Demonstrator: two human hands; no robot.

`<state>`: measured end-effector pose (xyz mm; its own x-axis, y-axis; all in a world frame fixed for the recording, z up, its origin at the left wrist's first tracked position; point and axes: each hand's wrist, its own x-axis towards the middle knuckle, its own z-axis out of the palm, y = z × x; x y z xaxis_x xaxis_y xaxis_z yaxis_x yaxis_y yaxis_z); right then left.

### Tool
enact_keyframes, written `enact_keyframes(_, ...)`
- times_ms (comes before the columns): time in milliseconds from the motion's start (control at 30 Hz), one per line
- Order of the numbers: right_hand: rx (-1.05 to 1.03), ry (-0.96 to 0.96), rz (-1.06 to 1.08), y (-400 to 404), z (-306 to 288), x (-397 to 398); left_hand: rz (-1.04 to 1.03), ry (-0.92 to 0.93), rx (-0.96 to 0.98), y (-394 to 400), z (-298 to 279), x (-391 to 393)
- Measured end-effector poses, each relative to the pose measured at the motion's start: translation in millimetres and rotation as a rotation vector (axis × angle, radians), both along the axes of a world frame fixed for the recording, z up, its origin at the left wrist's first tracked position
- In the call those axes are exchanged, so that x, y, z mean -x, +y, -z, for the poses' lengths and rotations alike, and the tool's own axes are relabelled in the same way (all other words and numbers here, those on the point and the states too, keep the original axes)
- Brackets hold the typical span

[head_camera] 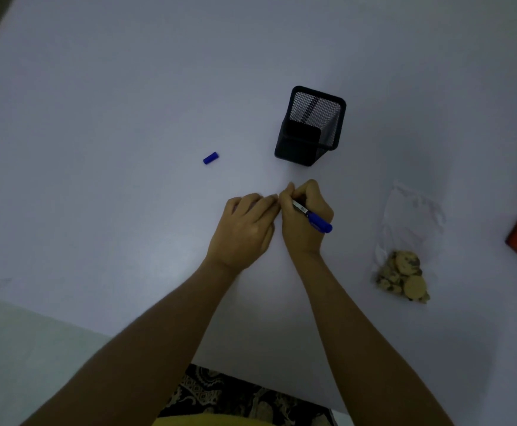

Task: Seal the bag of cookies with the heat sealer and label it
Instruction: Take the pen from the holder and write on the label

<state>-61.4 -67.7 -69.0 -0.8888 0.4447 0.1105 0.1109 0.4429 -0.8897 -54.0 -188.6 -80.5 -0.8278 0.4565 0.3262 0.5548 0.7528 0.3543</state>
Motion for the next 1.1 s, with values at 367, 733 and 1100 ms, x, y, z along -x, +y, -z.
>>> enact_keyframes(367, 0.040, -0.030, 0.044, -1.8, -5.6, 1.8, 0.012, -0.015, 0.002, 0.2, -5.7, 1.8)
enact_keyframes(733, 0.071, -0.072, 0.076, -0.9, -5.9, 1.4, 0.007, -0.038, 0.043, 0.2, -6.7, 1.0)
enact_keyframes(1100, 0.065, -0.074, 0.152, 0.5, -5.1, 3.9, 0.009, -0.066, 0.066, 0.9, -5.9, 0.9)
